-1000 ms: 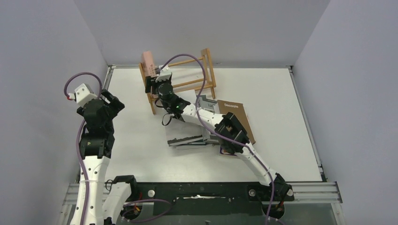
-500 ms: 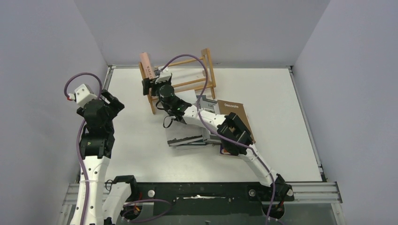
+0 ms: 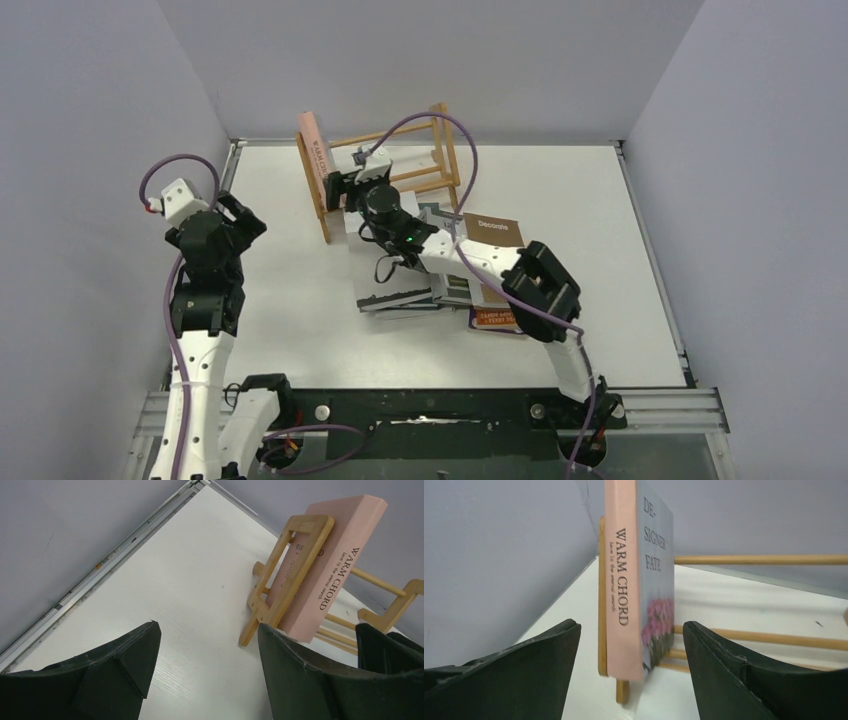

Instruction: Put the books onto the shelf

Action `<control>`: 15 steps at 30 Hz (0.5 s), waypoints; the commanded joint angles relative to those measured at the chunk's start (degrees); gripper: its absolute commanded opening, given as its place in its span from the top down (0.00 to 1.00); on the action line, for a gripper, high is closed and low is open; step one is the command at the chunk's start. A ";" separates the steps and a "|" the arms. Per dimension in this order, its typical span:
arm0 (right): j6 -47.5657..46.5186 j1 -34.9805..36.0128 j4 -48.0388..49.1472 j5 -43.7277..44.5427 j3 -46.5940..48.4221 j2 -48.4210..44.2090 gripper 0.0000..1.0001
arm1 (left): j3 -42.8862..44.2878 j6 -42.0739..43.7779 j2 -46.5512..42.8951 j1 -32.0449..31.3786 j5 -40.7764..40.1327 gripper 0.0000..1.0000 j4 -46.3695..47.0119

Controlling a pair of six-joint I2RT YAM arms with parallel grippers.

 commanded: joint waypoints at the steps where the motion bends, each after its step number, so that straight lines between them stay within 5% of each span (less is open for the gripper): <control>1: -0.86 -0.42 5.78 1.30 -10.82 -15.60 0.23 | 0.78 0.50 0.37 0.52 5.30 0.29 3.09; 15: 6.82 -1.96 -31.54 12.38 -24.65 -40.35 0.22 | 1.66 -5.09 -1.48 -0.10 34.45 0.33 2.52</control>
